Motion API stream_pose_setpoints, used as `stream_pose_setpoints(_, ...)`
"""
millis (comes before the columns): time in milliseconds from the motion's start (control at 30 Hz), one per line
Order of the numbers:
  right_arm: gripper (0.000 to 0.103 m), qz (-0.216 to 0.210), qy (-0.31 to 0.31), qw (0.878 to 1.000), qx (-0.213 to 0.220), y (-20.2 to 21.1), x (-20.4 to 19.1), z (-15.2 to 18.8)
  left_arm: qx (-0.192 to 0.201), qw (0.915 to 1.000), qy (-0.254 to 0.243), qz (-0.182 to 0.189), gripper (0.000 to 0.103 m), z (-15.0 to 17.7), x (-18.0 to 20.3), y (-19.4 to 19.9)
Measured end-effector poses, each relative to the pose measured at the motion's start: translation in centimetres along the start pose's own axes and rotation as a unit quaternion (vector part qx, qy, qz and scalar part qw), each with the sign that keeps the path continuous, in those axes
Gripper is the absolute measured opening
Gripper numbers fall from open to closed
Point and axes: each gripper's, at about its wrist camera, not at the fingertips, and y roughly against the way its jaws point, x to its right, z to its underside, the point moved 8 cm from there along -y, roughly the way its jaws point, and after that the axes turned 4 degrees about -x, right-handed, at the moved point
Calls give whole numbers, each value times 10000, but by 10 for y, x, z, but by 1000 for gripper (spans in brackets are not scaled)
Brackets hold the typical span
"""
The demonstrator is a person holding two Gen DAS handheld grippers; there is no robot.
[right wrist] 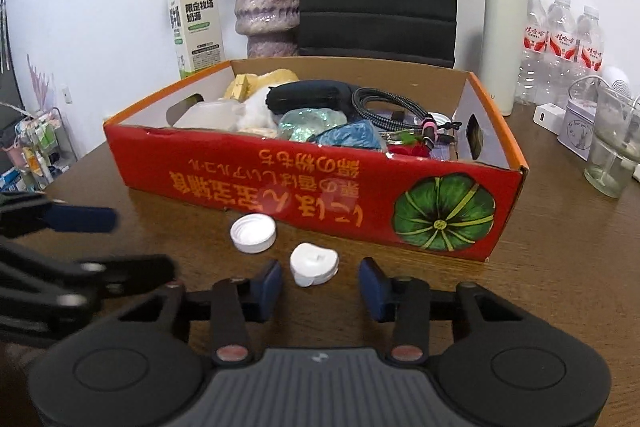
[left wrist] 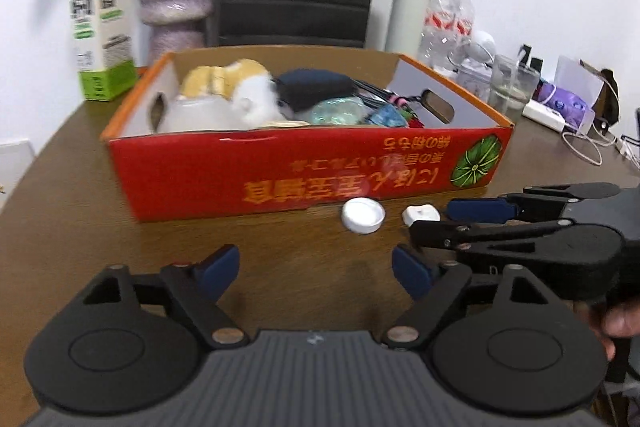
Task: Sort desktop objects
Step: 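Grasp the white bottle cap with the left tool while the right tool grasps the small white piece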
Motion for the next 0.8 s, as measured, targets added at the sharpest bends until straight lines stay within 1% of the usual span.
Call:
stream_pose_setpoints(33, 28, -20, 13, 10000, 11, 0, 1, -1, -19, 10000, -29, 6, 77, -3, 4, -6)
stream_pose_setpoints(67, 24, -12, 52, 10000, 17, 0, 3, -1, -44, 10000, -57, 39, 70, -6, 9, -12)
stream_pose_setpoints(100, 21, 5, 86, 10000, 13, -1, 4, -2, -60, 9999, -60, 60, 67, -8, 12, -17)
stream_pose_setpoints(133, 21, 47, 103, 9999, 20, -1, 7, -2, -78, 9999, -55, 70, 64, -11, 15, -21)
stream_pose_setpoints(233, 21, 65, 85, 9999, 49, 2, 19, 0, -109, 9999, -15, 101, 64, -16, 24, -32)
stream_pose_setpoints(300, 21, 85, 64, 9999, 72, 5, 26, 2, -180, 9997, -34, 139, 61, -17, 30, -38)
stream_pose_setpoints(400, 21, 112, 48, 9999, 114, 10, 33, 7, -150, 9998, -165, 1, 58, -19, 39, -45)
stream_pose_setpoints(433, 21, 104, 52, 9999, 126, 12, 34, 8, -127, 9997, -182, -70, 47, -19, 40, -45)
stream_pose_setpoints(467, 21, 98, 74, 9998, 140, 13, 33, 10, -85, 9997, -183, -164, 29, -19, 41, -45)
stream_pose_setpoints(500, 21, 93, 100, 9998, 147, 15, 32, 11, -64, 9995, -189, -233, 30, -19, 42, -45)
stream_pose_setpoints(600, 20, 93, 154, 9997, 145, 17, 26, 14, -82, 9997, -105, -184, 29, -16, 44, -40)
stream_pose_setpoints(667, 20, 105, 175, 9997, 107, 21, 22, 16, -148, 9995, -7, -276, 29, -11, 43, -30)
stream_pose_setpoints(800, 20, 165, 126, 9993, 315, 49, 12, 22, 165, 9989, 68, -434, 29, 3, 45, 14)
